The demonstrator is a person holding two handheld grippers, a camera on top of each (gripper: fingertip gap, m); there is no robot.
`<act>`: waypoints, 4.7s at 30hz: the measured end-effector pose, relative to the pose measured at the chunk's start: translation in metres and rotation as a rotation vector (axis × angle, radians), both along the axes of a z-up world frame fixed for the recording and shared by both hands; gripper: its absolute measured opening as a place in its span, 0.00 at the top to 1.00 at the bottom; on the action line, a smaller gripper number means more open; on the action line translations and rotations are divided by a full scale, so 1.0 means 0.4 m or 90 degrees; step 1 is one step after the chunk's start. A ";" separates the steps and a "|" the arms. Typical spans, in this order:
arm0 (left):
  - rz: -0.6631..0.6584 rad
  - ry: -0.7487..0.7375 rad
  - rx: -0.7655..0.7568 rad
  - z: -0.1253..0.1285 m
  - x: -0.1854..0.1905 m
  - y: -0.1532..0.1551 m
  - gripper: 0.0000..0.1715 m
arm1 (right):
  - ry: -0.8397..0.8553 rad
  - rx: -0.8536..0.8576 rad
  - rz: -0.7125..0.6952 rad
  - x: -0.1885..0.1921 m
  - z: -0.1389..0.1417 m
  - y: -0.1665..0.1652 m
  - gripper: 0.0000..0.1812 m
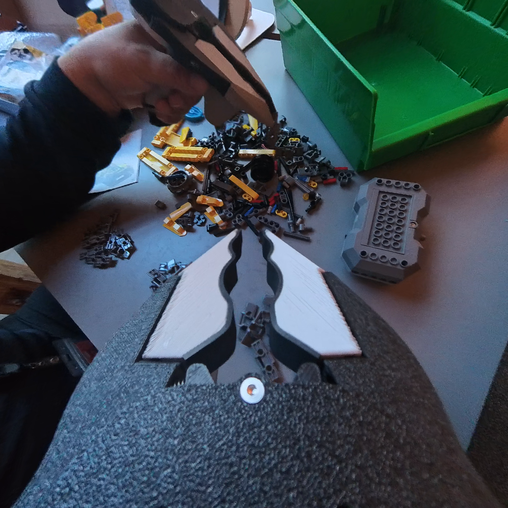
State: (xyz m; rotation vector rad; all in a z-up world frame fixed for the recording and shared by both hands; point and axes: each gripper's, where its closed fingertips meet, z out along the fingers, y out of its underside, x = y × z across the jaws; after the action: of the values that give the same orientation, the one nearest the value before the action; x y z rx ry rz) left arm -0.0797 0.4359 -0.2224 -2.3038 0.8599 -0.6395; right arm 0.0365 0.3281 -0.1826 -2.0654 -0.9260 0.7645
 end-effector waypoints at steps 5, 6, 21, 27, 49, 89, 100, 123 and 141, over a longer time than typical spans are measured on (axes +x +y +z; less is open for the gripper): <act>-0.146 -0.052 0.077 0.122 0.098 -0.108 0.95 | 0.034 0.018 0.014 -0.050 0.018 -0.004 0.84; -0.186 -0.056 0.101 0.143 0.123 -0.138 0.95 | 0.044 0.018 0.010 -0.057 0.021 -0.002 0.83; -0.327 -0.085 0.114 0.195 0.224 -0.283 1.00 | 0.177 -0.033 0.037 -0.071 0.043 0.001 0.83; -0.356 -0.109 0.091 0.202 0.229 -0.311 1.00 | 0.129 0.030 0.094 -0.086 0.050 -0.034 0.95; -0.142 -0.009 0.104 0.156 0.126 -0.146 0.84 | -0.291 -0.159 0.023 0.151 -0.207 -0.082 0.96; -0.182 0.389 -0.025 -0.102 -0.169 -0.156 0.93 | -0.157 -0.021 -0.018 0.073 -0.068 -0.021 0.92; -0.482 0.227 0.372 0.125 0.093 -0.301 0.93 | 0.093 -0.028 0.063 0.003 0.064 -0.060 0.89; -0.594 0.154 0.527 0.241 0.191 -0.466 0.93 | 0.266 -0.071 0.262 -0.122 0.159 -0.191 0.90; 0.006 -0.120 0.343 0.403 0.055 -0.098 0.87 | -0.250 -0.150 0.037 0.140 -0.195 -0.078 0.90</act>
State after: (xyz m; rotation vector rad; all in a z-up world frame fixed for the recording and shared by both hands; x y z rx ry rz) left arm -0.0578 0.3965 -0.0610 -1.7354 0.8133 -0.5306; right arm 0.0926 0.2969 -0.2607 -2.4604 -1.1579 0.5242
